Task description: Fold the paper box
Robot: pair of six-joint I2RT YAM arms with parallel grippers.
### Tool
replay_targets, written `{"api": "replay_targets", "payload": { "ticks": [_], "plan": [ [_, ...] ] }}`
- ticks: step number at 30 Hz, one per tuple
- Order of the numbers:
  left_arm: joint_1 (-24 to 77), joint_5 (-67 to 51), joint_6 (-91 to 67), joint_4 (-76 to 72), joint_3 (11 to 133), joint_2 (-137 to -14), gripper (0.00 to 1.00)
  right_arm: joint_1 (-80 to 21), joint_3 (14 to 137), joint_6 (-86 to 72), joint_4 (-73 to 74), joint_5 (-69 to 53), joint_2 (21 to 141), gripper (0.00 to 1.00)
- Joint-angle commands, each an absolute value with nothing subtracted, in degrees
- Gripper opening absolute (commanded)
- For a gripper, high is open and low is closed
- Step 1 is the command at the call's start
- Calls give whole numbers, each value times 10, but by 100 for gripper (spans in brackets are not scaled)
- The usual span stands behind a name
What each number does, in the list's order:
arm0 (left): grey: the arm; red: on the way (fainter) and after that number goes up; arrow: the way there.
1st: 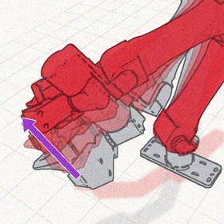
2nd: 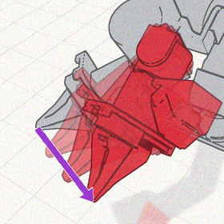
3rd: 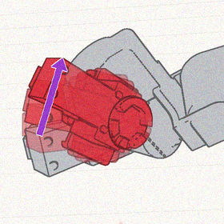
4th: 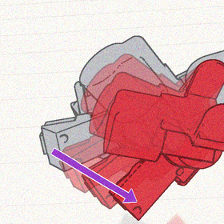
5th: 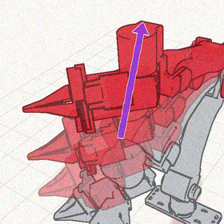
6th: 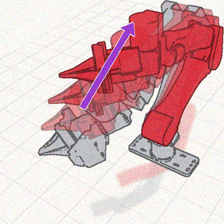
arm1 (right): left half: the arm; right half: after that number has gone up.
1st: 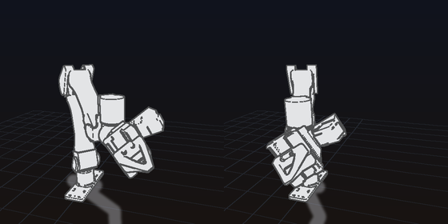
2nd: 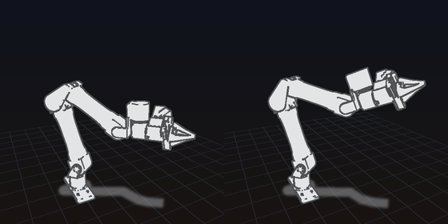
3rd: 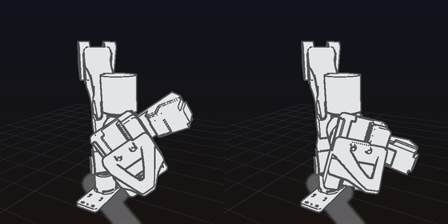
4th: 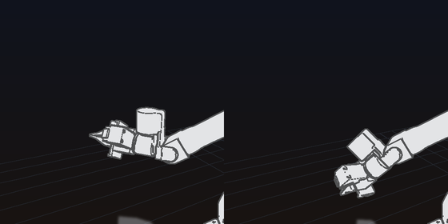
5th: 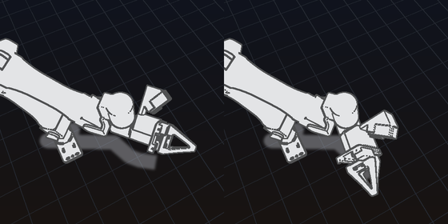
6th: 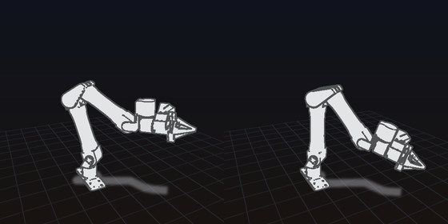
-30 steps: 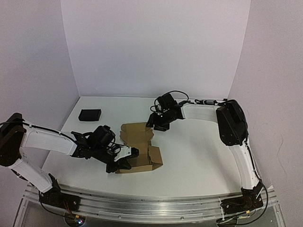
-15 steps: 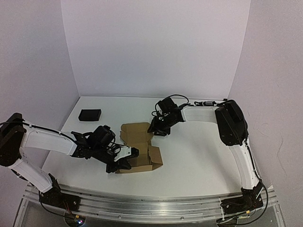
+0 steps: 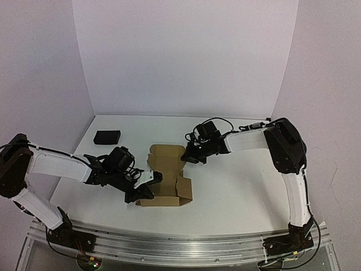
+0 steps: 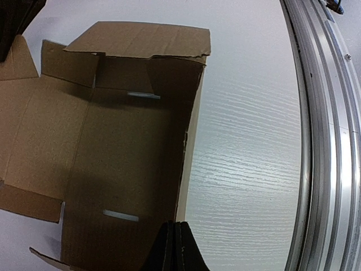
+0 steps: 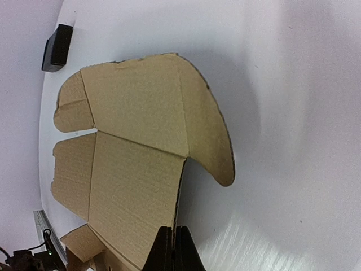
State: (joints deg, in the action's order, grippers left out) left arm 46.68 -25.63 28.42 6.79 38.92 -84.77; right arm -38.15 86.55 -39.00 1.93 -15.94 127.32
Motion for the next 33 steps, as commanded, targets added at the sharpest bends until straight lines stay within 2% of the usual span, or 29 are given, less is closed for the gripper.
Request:
{"api": "replay_targets", "payload": {
  "ticks": [1,17,25,33],
  "plan": [
    [447,-259,277,70,419,-865,0,-395,795,-372,-111,-160,1194,0],
    [447,-259,292,46,428,-880,0,-507,703,-351,-150,34,1104,1],
    [447,-254,295,45,431,-882,0,-527,763,-432,-66,109,1117,2],
    [447,-236,301,51,437,-880,0,-560,825,-484,-5,128,1135,5]
  ]
}}
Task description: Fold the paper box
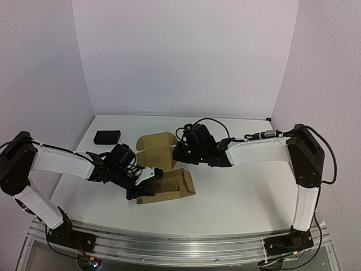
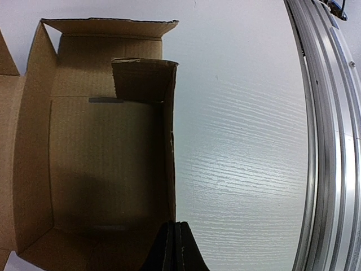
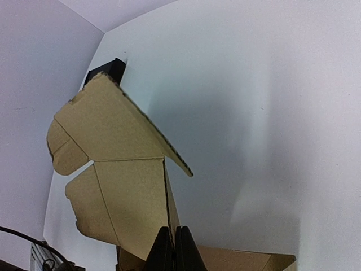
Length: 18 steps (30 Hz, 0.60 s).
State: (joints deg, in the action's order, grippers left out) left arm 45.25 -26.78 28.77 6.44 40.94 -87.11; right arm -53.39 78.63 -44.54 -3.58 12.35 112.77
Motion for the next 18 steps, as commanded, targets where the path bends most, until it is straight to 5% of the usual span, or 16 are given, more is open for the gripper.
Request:
{"api": "replay_targets", "payload": {
  "ticks": [1,10,18],
  "plan": [
    [447,-230,299,50,437,-880,0,-564,819,-484,-3,131,1134,5],
    [446,-236,269,60,436,-870,0,-576,698,-444,-122,128,1108,7],
    [446,-244,269,86,437,-853,10,-576,694,-453,-129,155,1108,5]
  ]
}}
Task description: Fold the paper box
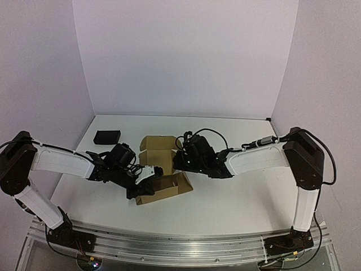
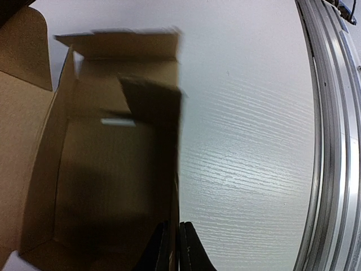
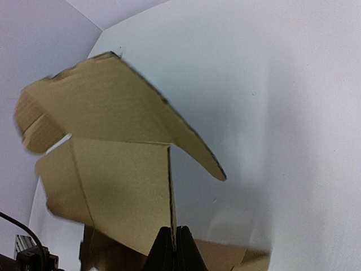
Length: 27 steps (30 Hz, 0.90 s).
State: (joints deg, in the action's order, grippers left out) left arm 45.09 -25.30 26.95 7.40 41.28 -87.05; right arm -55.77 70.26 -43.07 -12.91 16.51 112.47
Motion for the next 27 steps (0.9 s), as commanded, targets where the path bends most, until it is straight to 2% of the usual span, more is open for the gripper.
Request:
{"api": "replay_targets", "payload": {
  "ticks": [1,4,9,11,14,16,19,22,27],
  "plan": [
    [446,-246,270,89,437,-849,14,-576,696,-462,-123,159,1107,4],
    [446,-259,263,101,450,-834,23,-577,717,-466,-88,164,1112,4],
    [443,-268,239,108,473,-812,31,-578,715,-443,-80,165,1114,5],
    [433,-290,229,119,488,-801,37,-578,710,-433,-81,171,1111,5],
    [412,-342,221,131,510,-779,49,-578,705,-412,-88,177,1108,5],
    [396,-356,201,124,525,-765,62,-578,705,-395,-96,175,1107,5],
    [359,-316,150,109,553,-762,79,-578,698,-375,-110,172,1104,6],
    [318,-240,148,112,587,-777,89,-578,685,-359,-133,166,1098,6],
    [265,-194,182,131,623,-821,96,-578,662,-326,-175,161,1090,7]
  ]
}}
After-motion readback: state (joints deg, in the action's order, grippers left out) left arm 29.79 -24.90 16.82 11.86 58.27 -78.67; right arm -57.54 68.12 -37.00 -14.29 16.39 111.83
